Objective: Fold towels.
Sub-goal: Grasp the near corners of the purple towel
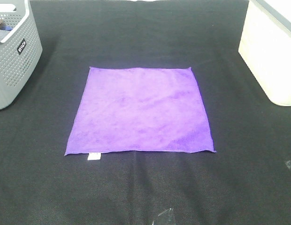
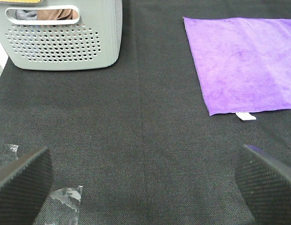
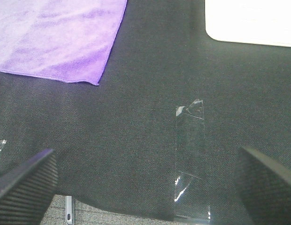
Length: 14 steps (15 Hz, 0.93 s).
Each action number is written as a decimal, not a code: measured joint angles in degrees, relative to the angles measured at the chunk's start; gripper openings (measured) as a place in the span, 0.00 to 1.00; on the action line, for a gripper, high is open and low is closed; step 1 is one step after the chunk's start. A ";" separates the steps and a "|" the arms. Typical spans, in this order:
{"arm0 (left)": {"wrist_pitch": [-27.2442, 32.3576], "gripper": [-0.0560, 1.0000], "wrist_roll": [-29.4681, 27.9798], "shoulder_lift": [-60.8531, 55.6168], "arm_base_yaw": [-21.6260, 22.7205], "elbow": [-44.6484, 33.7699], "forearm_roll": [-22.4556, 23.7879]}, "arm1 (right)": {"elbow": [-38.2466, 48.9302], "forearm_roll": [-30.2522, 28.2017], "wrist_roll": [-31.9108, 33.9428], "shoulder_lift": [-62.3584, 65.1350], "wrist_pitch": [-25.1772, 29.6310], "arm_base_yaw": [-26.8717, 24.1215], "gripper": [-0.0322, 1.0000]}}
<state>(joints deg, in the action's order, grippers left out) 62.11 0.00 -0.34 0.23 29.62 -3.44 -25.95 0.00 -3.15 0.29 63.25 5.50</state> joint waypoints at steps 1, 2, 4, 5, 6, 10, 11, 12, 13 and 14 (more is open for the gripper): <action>0.00 0.99 0.00 0.00 0.00 0.00 0.00 | 0.00 0.00 0.00 0.00 0.00 0.00 0.97; 0.00 0.99 0.00 0.00 0.00 0.00 0.00 | 0.00 0.00 0.00 0.00 0.00 0.00 0.97; 0.00 0.99 0.00 0.00 0.00 0.00 0.00 | 0.00 0.00 0.00 0.00 0.00 0.00 0.97; 0.00 0.99 0.00 0.00 0.00 0.00 0.00 | 0.00 0.00 0.00 0.00 0.00 0.00 0.97; 0.00 0.99 0.00 0.00 0.00 0.00 0.00 | 0.00 0.00 0.00 0.00 0.00 0.00 0.97; 0.00 0.99 0.00 0.00 0.00 0.00 0.00 | 0.00 0.00 0.00 0.00 0.00 0.00 0.97; 0.00 0.99 0.00 0.00 0.00 0.00 0.00 | 0.00 0.00 0.00 0.00 0.00 0.00 0.97; 0.00 0.99 0.00 0.00 0.00 0.00 0.00 | 0.00 0.00 0.00 0.00 0.00 0.00 0.97; 0.00 0.99 0.00 0.00 0.00 0.00 0.00 | 0.00 0.00 0.00 0.00 0.00 0.00 0.97; 0.00 0.99 0.00 0.00 0.00 0.00 0.00 | 0.00 0.00 0.00 0.00 0.00 0.00 0.97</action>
<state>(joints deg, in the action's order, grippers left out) 62.11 0.00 -0.34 0.23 29.62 -3.44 -25.95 0.00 -3.15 0.29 63.25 5.50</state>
